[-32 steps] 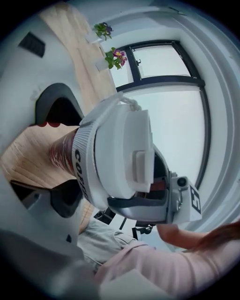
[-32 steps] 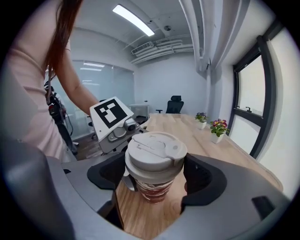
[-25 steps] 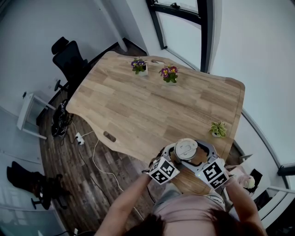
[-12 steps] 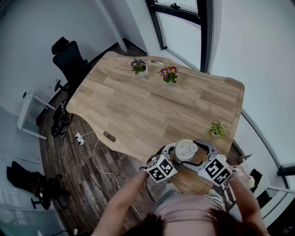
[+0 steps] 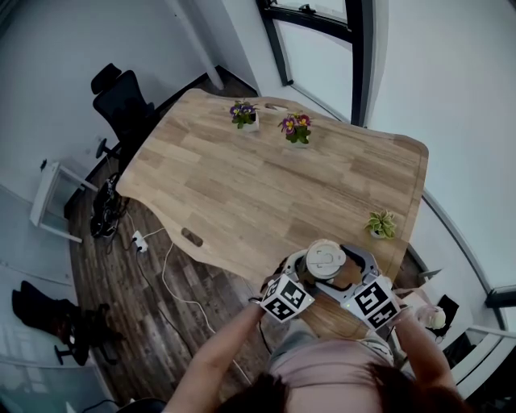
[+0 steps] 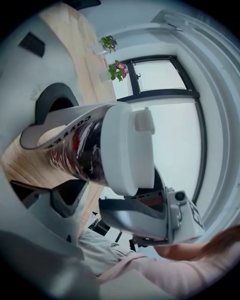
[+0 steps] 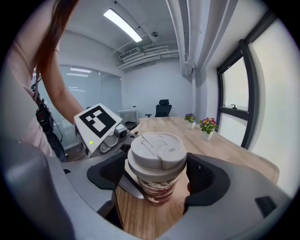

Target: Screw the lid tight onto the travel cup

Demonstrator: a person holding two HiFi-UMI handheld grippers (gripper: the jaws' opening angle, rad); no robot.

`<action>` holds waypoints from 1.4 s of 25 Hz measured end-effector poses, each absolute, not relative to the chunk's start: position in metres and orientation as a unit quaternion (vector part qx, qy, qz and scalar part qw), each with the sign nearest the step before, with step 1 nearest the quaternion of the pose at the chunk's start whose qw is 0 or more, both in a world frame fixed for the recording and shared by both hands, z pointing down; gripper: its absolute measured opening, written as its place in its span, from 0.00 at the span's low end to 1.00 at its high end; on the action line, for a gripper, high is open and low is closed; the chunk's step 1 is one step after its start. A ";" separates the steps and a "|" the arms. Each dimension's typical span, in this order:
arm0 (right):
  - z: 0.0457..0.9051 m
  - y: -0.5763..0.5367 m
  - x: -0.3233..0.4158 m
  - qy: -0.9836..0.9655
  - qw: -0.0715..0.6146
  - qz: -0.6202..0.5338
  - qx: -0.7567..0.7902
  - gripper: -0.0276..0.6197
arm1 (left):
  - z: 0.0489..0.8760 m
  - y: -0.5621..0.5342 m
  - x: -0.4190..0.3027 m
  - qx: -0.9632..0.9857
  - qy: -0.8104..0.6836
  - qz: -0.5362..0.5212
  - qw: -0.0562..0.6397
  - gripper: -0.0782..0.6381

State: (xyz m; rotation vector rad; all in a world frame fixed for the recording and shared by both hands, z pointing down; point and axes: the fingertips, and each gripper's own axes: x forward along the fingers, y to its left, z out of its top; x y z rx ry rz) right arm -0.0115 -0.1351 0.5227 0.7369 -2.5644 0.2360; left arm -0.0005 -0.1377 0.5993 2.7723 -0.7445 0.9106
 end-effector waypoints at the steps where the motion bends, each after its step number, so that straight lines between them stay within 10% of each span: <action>1: 0.524 -0.134 -0.011 -0.935 0.238 0.086 0.250 0.61 | 0.600 -0.136 -0.001 0.922 -0.230 0.306 0.062 0.60; 35: 0.520 -0.145 -0.012 -0.916 0.217 0.079 0.329 0.61 | 0.599 -0.145 0.000 0.903 -0.298 0.302 0.074 0.60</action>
